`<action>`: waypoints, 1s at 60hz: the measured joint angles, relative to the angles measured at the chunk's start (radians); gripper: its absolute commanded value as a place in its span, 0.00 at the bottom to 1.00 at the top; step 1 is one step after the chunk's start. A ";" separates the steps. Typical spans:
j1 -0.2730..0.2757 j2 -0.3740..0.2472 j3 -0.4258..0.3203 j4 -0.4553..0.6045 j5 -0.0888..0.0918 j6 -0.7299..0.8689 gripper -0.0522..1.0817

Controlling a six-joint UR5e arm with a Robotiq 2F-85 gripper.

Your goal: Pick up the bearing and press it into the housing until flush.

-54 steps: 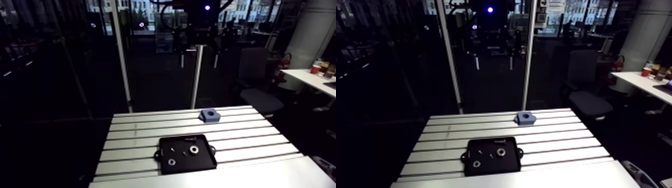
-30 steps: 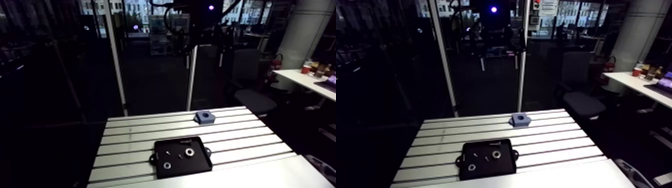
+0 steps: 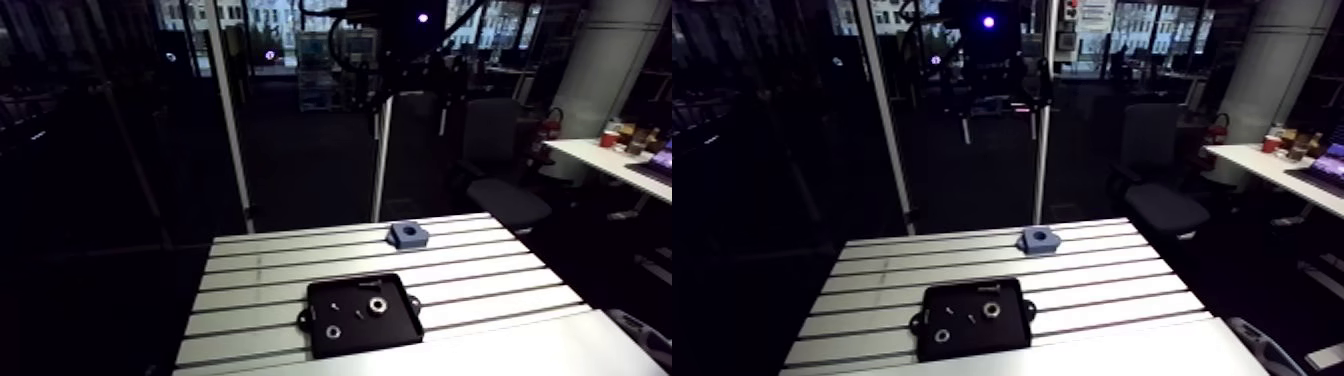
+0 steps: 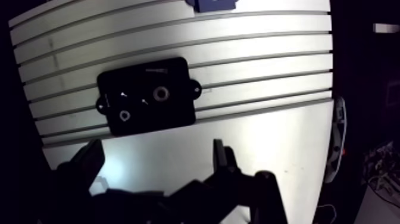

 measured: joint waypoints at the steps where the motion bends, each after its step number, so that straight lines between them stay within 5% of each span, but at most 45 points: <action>1: 0.000 0.000 0.001 0.000 0.000 0.000 0.05; 39: 0.002 -0.005 0.145 -0.136 0.013 -0.088 0.05; 60: -0.040 -0.016 0.251 -0.228 0.102 -0.195 0.05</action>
